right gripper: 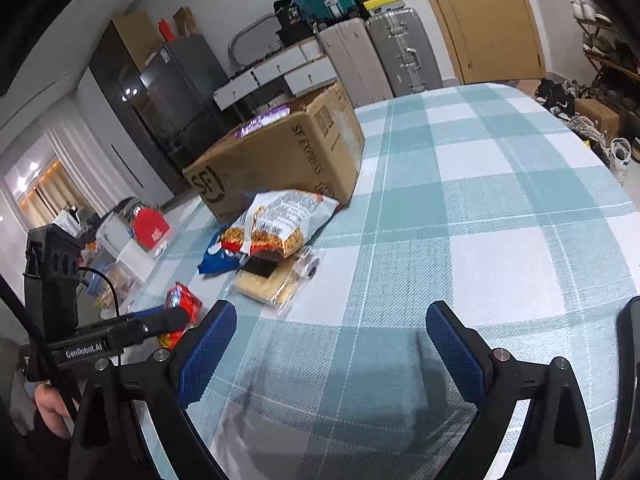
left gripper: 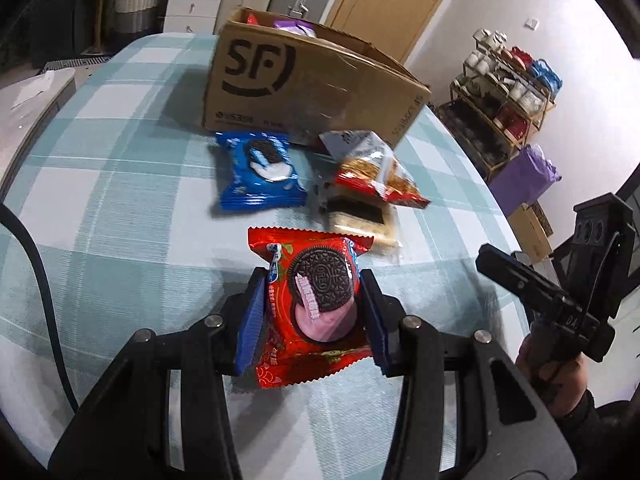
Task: Organize snacks
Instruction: 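Grasp the white noodle-snack bag with the right gripper while the left holds the Oreo pack, then carry the red Oreo pack and white noodle bag over the box with both grippers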
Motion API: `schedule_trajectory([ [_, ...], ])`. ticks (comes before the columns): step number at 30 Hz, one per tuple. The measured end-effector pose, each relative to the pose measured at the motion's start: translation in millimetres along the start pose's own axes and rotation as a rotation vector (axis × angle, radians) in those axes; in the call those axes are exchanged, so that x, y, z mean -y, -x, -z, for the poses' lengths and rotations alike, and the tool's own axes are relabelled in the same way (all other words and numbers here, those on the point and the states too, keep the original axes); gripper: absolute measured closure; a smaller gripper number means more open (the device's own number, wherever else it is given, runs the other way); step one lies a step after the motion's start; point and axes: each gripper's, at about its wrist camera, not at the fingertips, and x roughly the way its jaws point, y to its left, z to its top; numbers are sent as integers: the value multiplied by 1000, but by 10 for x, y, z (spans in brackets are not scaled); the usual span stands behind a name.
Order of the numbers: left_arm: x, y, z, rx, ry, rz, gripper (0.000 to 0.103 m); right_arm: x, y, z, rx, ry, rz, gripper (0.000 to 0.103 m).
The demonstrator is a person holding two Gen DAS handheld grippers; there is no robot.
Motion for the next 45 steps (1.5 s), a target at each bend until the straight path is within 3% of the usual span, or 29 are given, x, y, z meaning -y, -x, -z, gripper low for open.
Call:
schedule_trajectory([
  [6,-200,-26,-15,32,26,-13,61,-127,-119,-50,-40,30,23,6],
  [15,-348,-116,39,36,33,-2,61,-423,-469,-358,-94,80,-9,6],
  [32,-316,-166,54,51,24,5,61,-496,-1244,-865,-180,-28,-34,6],
  [34,-318,-170,52,51,24,5,61,-488,-1307,-862,-193,-46,-39,14],
  [35,-318,-172,52,51,24,5,61,-483,-1329,-861,-197,-50,-33,23],
  [37,-323,-172,55,52,24,6,61,-461,-1326,-850,-188,-59,-40,26],
  [39,-331,-173,61,53,25,8,61,-405,-1285,-828,-166,-84,-57,43],
  [45,-340,-179,61,53,26,8,61,-423,-1091,-734,-106,-52,-79,53],
])
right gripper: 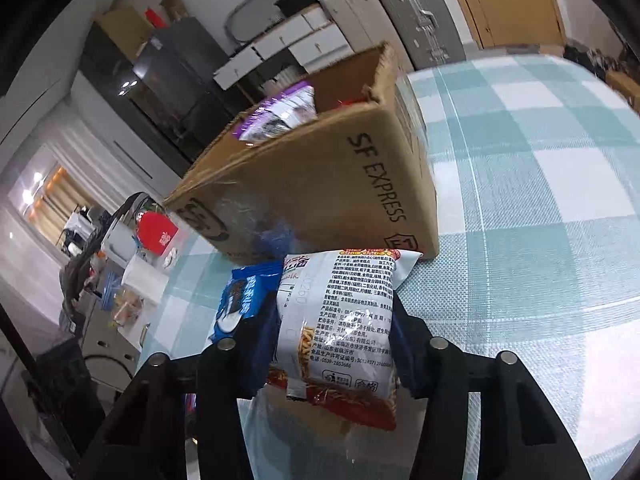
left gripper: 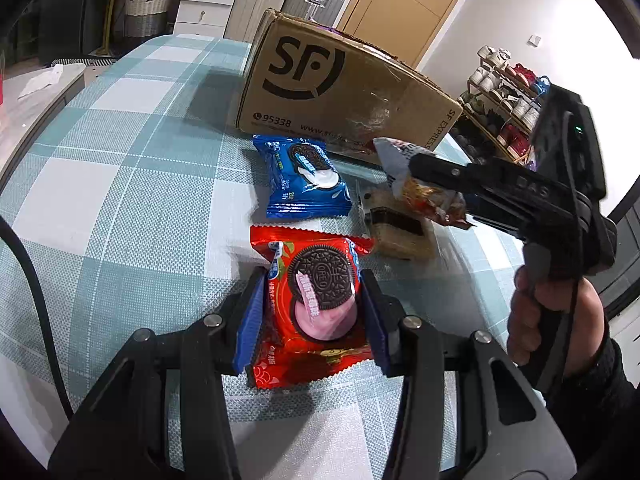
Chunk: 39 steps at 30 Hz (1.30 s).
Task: Organize snacks
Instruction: 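Carry the red Oreo pack and white noodle bag over the box with both grippers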
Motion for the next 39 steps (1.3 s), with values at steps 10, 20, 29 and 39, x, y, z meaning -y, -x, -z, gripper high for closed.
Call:
schedule_trajectory([
  [10,12,-8,0,0,-5,-8,61,83,309,133,36,-3,-54,54],
  [20,27,-9,0,-1,-10,-14,61,115,606,393,52,14,-106,54],
  [29,87,-18,-16,-9,-28,-43,61,205,895,590,77,4,-90,54],
  [39,156,197,-207,32,-31,-79,61,171,1285,524,141,22,-118,54],
])
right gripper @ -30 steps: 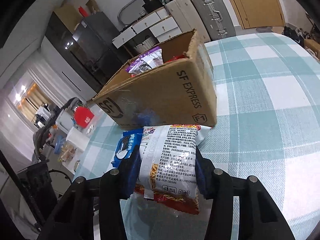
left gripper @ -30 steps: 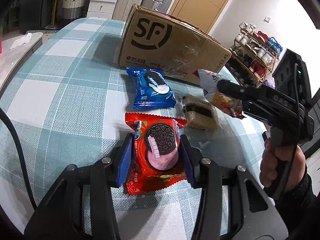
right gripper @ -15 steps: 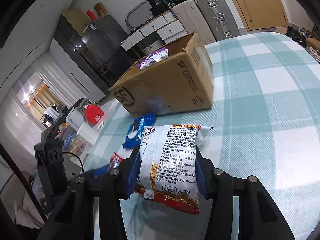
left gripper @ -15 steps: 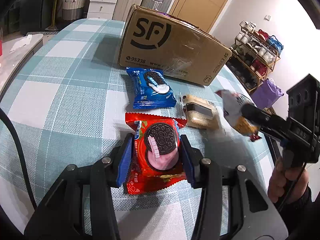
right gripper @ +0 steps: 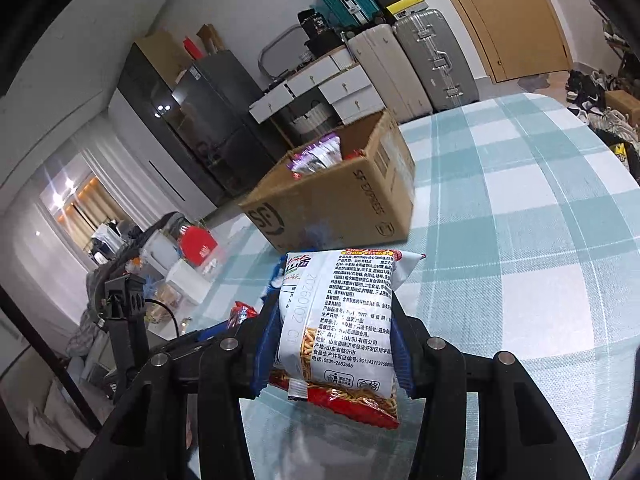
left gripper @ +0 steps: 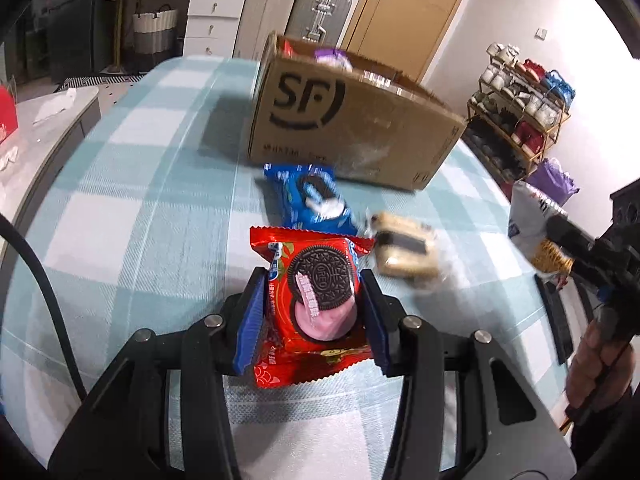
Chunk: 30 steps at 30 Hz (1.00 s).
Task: Organize snacks
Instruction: 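Carry the red Oreo pack and white noodle bag over the box with both grippers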
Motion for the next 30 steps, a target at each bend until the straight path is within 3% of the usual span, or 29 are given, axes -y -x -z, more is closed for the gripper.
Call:
schedule_trajectory([
  [12,208,416,-817,65,-43,-19,61,-302,244,-461,80,67,-52,54],
  [18,361,498,-1289,77,-60,16,61,-508,284,-853,121,103,-83,54],
  [30,700,586,-2242,118,-129,2,61,-853,80,-1637,112,165,-84,54],
])
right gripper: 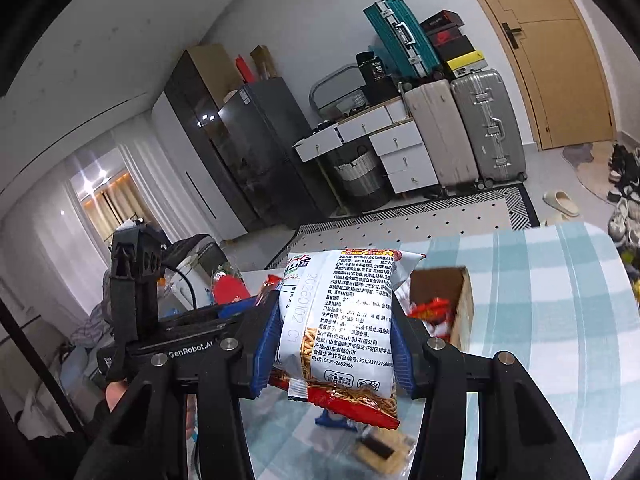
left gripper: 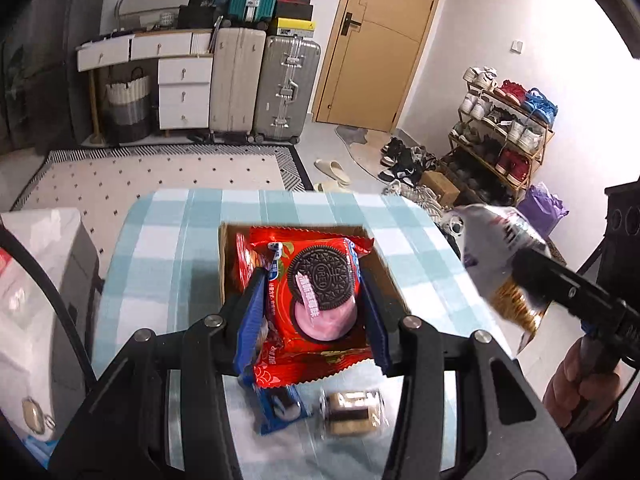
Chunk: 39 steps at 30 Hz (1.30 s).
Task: Organize snacks
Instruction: 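Carry the red Oreo pack and white noodle bag over the box with both grippers, then open both grippers to drop both packs into the box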
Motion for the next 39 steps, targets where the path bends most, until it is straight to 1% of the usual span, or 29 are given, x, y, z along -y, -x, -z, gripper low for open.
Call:
schedule_trajectory([
  [3,34,-61,-200,10,-11,-6,61,-42,-117,-173,-8,31,19,54],
  [5,59,-150,-308,4,-23,-13,61,-39,-170,-257,-7,28,22,54],
  [7,52,-230,-378,7,-12,-20,61,-6,-231,-331,-2,0,30,54],
  [9,59,-358,-429,-7,5,-11,61,2,-295,-384,2,-11,37,54],
  [13,20,-559,-464,-22,15,-22,61,-11,-481,-456,-22,26,80,54],
  [17,-113,-800,-402,-48,44,-36,61,-28,-669,-489,-42,57,123,54],
  [21,-193,-977,-332,-61,46,-55,61,25,-855,-482,-66,78,154,54],
  [28,-267,-1268,-265,-93,47,-54,61,268,-1169,-399,-128,69,198,54],
  [35,-311,-1520,-185,-124,37,-55,61,495,-1357,-298,-166,62,239,54],
  [39,-345,-1662,-138,-152,39,-60,61,526,-1419,-266,-178,68,263,54],
])
